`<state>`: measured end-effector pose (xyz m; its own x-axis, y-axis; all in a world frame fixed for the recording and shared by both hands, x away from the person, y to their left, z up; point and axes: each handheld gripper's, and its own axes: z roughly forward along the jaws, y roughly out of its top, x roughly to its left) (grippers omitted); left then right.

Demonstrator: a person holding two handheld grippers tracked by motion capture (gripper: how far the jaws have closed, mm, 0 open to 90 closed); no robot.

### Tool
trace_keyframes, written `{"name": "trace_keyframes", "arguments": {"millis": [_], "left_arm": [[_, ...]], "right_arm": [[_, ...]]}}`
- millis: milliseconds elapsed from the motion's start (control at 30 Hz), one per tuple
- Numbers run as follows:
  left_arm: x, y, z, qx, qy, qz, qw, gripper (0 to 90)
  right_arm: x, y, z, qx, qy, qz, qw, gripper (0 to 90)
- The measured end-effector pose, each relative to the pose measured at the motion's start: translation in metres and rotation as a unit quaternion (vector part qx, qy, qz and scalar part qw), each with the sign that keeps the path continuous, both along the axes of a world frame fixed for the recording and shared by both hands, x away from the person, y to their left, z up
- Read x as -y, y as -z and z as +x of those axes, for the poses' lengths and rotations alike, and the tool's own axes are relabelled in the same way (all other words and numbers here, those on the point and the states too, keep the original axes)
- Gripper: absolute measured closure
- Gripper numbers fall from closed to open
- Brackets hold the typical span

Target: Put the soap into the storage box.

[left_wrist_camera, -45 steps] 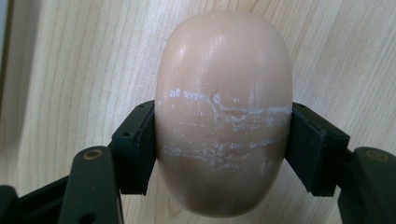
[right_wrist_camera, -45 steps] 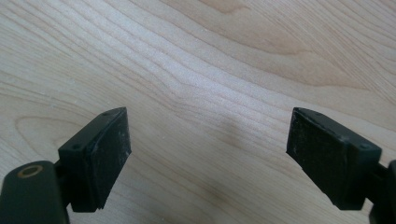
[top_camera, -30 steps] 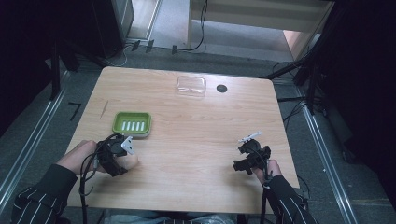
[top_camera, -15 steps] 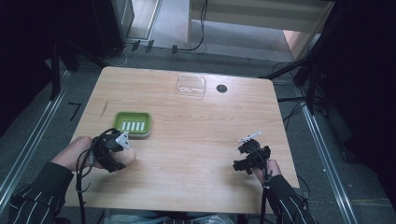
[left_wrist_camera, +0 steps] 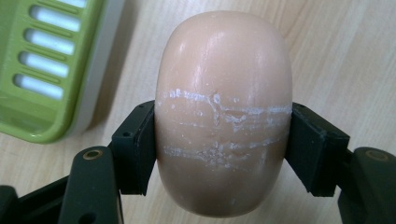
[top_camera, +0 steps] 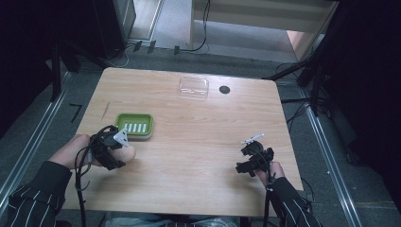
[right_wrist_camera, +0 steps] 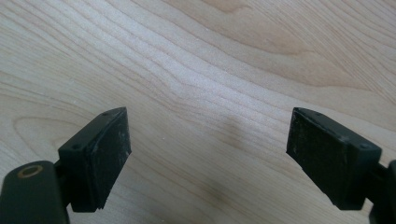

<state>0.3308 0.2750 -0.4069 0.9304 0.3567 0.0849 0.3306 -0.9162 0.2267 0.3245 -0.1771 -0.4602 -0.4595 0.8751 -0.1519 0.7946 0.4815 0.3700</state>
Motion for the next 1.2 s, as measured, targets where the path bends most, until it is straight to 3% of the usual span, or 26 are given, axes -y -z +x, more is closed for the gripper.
{"name": "trace_keyframes", "arguments": {"millis": [1200], "left_arm": [[0.006, -0.013, 0.031, 0.011, 0.023, -0.012, 0.9996, 32.8]], "right_arm": [[0.0, 0.0, 0.0, -0.001, 0.001, 0.0, 1.0, 14.3]]}}
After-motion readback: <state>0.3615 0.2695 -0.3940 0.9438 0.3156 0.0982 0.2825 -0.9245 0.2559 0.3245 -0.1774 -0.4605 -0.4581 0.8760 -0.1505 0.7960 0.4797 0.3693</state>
